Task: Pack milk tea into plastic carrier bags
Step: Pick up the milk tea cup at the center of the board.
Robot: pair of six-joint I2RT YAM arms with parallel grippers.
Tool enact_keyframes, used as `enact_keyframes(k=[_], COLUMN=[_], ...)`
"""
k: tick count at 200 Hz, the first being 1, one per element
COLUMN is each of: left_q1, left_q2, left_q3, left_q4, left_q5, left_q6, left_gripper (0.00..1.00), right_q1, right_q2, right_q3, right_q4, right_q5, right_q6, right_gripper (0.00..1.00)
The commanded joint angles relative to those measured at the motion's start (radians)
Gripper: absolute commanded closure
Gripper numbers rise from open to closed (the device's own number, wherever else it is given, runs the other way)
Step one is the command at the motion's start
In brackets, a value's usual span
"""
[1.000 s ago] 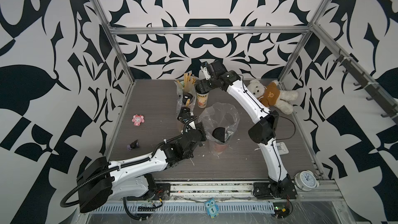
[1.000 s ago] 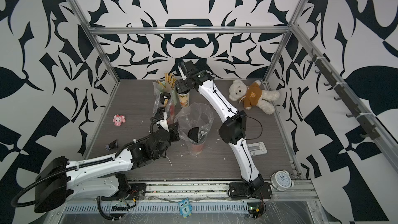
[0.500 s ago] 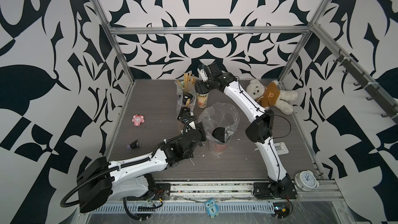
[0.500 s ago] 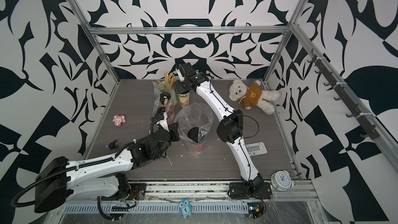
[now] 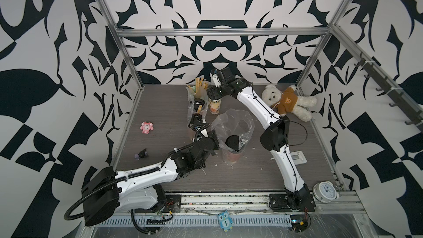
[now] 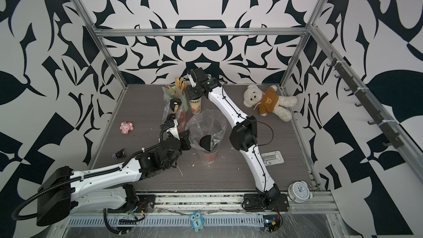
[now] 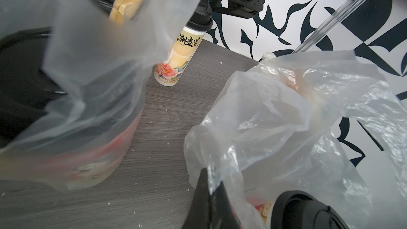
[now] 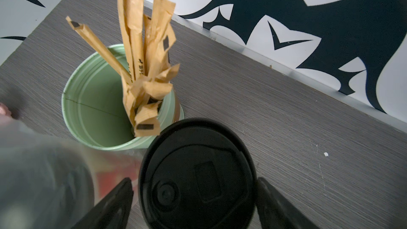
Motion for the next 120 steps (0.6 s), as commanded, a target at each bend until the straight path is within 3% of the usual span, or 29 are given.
enact_keyframes(k=[1,67,120], left_q1=[0.001,0.0,0.0], left_q2=[0.0,-0.004,-0.014], left_q3=[0.009,0.008,0.004], left_q4=[-0.012,-0.018,-0.026], left_q5=[-0.012,-0.013,-0.012], left_q6=[-0.009,-0.013,-0.016], left_gripper=[1.0,1.0,1.0], right_q1=[0.0,0.0,0.001], right_q2=[-0.016,-0.009,-0.002], right_q3=[0.037,0.032,0.028], right_q4=[0.034,0.029,0.02], right_q5=[0.017,0.028,0.034], right_q6=[0.003,0.005,0.005], right_gripper=[0.11,0.19,0.17])
